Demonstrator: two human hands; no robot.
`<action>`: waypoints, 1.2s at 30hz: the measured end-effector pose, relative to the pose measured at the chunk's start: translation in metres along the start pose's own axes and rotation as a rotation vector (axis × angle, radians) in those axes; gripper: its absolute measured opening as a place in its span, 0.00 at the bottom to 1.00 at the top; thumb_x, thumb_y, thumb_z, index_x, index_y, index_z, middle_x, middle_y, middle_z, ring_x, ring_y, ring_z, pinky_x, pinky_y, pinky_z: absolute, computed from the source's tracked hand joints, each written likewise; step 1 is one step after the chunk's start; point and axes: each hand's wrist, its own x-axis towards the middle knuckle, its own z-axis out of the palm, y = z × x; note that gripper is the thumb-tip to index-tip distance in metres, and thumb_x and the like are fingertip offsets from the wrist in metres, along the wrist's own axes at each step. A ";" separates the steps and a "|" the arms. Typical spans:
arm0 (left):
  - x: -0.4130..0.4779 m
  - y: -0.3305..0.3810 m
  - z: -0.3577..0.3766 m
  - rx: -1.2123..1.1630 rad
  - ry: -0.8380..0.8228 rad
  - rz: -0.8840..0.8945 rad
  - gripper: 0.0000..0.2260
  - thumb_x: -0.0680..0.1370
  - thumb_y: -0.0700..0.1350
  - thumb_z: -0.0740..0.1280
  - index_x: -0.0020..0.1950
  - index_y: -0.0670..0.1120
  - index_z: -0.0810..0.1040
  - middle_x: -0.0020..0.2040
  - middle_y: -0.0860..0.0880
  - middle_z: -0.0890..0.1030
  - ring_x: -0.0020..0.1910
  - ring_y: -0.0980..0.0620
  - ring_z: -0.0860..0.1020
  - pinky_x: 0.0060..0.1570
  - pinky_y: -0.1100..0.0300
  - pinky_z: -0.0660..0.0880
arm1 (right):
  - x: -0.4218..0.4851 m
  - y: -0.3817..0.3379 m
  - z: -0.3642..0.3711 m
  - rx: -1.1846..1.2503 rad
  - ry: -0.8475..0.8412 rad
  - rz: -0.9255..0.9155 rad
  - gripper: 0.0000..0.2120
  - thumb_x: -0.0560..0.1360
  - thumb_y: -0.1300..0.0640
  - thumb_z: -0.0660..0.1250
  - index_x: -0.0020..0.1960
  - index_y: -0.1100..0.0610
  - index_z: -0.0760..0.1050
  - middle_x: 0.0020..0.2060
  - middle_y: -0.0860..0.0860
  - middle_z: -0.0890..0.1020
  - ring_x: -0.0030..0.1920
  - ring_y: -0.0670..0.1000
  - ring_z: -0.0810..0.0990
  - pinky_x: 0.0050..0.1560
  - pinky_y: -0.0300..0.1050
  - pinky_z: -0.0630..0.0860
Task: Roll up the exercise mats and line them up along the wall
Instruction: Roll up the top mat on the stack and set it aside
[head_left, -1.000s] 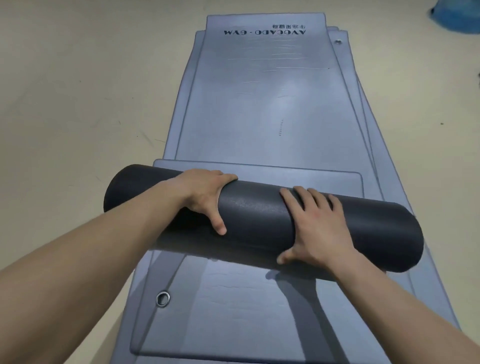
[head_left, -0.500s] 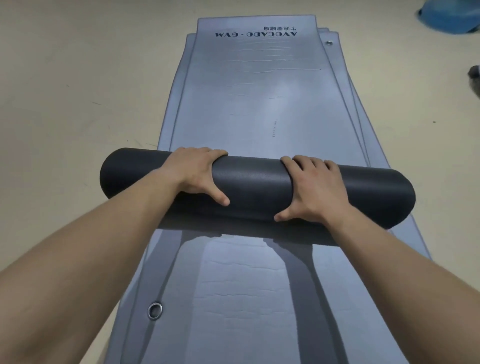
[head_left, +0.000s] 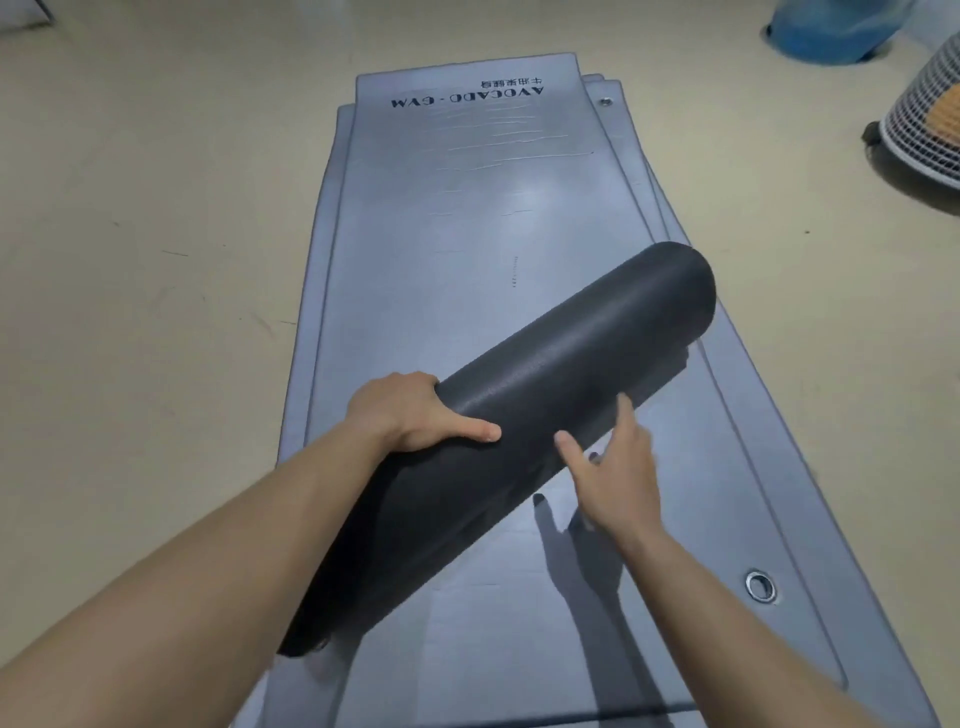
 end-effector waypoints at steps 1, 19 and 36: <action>-0.006 0.009 0.007 -0.037 -0.006 -0.017 0.43 0.54 0.84 0.67 0.58 0.56 0.80 0.51 0.55 0.83 0.49 0.50 0.80 0.54 0.51 0.79 | -0.021 0.006 0.015 0.173 -0.173 0.086 0.44 0.81 0.41 0.66 0.84 0.44 0.39 0.78 0.49 0.66 0.75 0.52 0.68 0.69 0.38 0.68; -0.050 0.085 0.094 -0.651 -0.321 0.145 0.49 0.62 0.77 0.74 0.79 0.68 0.59 0.69 0.60 0.78 0.66 0.55 0.78 0.72 0.52 0.71 | -0.009 0.051 -0.048 0.739 -0.094 0.408 0.45 0.61 0.35 0.78 0.72 0.46 0.67 0.61 0.45 0.82 0.58 0.50 0.83 0.59 0.58 0.81; -0.007 0.359 0.108 0.364 -0.370 0.769 0.60 0.61 0.67 0.81 0.83 0.66 0.45 0.74 0.49 0.70 0.73 0.43 0.70 0.72 0.43 0.67 | 0.034 0.172 -0.329 -0.995 -0.450 -0.005 0.67 0.60 0.27 0.77 0.83 0.41 0.37 0.84 0.49 0.48 0.82 0.57 0.50 0.79 0.64 0.52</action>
